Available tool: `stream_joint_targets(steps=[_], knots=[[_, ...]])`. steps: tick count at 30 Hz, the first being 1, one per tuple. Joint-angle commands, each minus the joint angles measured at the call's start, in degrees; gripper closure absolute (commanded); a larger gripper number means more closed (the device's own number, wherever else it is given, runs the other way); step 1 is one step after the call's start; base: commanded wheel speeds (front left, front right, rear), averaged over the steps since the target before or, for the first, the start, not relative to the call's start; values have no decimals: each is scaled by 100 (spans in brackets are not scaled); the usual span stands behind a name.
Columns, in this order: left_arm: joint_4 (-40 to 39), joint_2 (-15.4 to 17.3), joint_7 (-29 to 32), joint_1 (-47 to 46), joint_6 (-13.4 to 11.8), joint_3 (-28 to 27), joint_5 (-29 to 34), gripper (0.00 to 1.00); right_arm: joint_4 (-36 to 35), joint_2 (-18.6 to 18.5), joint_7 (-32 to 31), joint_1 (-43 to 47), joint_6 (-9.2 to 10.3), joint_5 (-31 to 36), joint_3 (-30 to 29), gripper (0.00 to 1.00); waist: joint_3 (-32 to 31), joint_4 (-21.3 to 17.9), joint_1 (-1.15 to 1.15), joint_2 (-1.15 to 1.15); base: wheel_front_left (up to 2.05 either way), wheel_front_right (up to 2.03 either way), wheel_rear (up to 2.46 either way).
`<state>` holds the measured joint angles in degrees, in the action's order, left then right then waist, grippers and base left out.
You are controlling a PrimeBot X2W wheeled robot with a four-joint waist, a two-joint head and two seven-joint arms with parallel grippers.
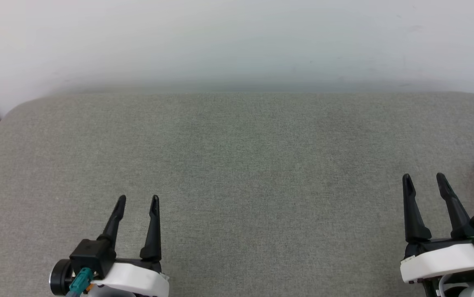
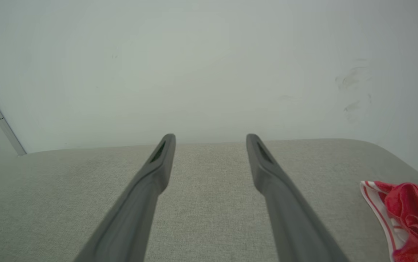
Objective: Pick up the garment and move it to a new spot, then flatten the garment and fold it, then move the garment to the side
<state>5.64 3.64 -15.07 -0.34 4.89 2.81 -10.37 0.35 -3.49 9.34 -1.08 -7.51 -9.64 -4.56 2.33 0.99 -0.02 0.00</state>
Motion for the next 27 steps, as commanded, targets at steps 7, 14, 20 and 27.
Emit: stream_joint_targets(steps=[7,14,20,27], knots=[[143,-51,-12,114,91,47,-106,0,227,70,274,217,4,-54,109,0,-81,36,2,0,0,0,0],[95,-73,-12,113,96,7,-163,0,341,71,383,266,4,-139,209,0,-114,48,2,0,0,0,0],[-25,-77,-12,162,119,59,-25,0,375,72,434,275,4,-160,238,0,-129,36,2,0,0,0,0],[-150,-78,-12,151,60,91,-3,0,346,72,459,251,4,-177,221,0,-98,33,2,0,0,0,0]])
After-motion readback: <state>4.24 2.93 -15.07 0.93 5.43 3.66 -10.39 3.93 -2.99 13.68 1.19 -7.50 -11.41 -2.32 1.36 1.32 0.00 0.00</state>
